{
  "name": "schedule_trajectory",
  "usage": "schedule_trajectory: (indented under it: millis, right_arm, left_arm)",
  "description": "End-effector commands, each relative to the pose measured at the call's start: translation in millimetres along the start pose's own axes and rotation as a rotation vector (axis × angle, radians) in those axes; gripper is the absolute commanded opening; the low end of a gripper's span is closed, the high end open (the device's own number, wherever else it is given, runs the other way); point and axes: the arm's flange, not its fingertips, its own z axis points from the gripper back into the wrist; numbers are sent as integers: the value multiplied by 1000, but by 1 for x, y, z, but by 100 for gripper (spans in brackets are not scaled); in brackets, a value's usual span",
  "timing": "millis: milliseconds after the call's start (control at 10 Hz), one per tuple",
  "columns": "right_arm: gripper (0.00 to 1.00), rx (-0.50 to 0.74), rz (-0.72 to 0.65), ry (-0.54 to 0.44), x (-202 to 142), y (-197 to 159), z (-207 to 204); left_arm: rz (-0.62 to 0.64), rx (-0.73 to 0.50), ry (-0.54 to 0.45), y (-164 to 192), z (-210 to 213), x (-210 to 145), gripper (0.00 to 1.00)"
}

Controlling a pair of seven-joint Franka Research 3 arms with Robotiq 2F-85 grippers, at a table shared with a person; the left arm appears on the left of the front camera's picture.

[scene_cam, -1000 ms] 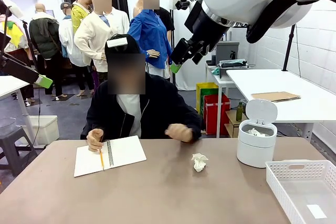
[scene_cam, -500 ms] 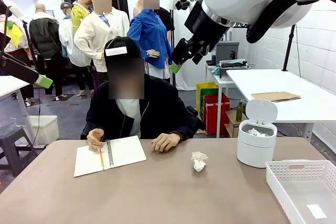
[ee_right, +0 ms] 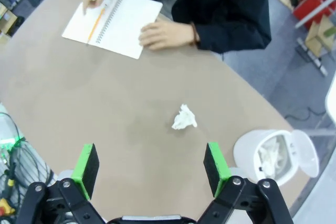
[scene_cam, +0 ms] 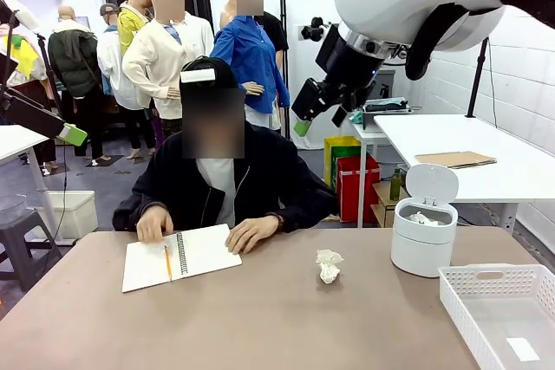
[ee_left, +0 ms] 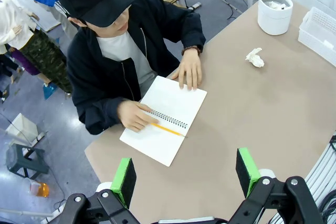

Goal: Sort the paper based on its condition.
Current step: If a person hands you a paper, place it in the Organizing basket , and if it's crumpled, put it in the Trash can.

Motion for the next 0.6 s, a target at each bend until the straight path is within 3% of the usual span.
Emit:
schedule_trajectory:
  millis: [0, 400, 500]
  right_arm:
    - [100, -2, -134, 81, 15, -18, -22]
    - [100, -110, -370, 310, 12, -61, -110]
    - [100, -149, -405, 329, 12, -69, -130]
  left_arm:
    - [2, 1, 0, 1, 0, 0, 100]
    - [2, 1, 0, 1, 0, 0, 100]
    - [2, 1, 0, 1, 0, 0, 100]
